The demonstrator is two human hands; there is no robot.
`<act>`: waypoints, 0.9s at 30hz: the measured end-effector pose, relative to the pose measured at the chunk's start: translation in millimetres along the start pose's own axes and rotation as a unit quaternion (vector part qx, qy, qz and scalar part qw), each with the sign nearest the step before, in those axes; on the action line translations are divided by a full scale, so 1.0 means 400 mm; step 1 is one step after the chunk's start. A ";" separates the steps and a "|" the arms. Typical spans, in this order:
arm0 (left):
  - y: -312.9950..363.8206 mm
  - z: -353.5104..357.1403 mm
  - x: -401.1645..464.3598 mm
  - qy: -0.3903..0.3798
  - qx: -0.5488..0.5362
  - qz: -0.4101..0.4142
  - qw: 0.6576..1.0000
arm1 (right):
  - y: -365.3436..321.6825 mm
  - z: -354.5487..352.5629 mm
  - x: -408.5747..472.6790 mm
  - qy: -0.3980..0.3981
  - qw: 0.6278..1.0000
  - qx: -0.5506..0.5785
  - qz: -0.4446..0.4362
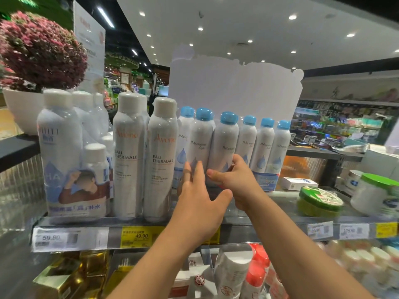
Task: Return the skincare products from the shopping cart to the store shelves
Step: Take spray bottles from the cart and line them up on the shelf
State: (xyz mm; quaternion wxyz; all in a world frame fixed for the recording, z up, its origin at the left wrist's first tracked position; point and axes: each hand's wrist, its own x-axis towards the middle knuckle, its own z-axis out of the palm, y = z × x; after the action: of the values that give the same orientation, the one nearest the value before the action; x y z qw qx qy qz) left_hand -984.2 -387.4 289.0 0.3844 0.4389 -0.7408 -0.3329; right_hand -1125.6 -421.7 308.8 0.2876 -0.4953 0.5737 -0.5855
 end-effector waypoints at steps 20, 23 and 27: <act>-0.014 0.015 0.006 0.010 0.040 -0.018 0.999 | 0.049 -0.012 0.019 -0.073 0.991 -0.111 -0.015; -0.015 0.016 0.005 0.026 0.049 -0.016 0.998 | 0.059 -0.011 0.019 -0.065 0.981 -0.184 -0.008; -0.024 0.018 0.010 0.044 0.057 -0.011 0.997 | 0.065 0.002 0.021 -0.045 0.978 -0.201 -0.030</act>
State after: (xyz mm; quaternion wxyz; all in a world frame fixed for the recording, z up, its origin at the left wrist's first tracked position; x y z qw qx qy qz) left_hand -988.1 -393.8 278.7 0.3870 0.4825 -0.7361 -0.2749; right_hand -1134.0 -434.3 285.8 0.1900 -0.5858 0.6511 -0.4436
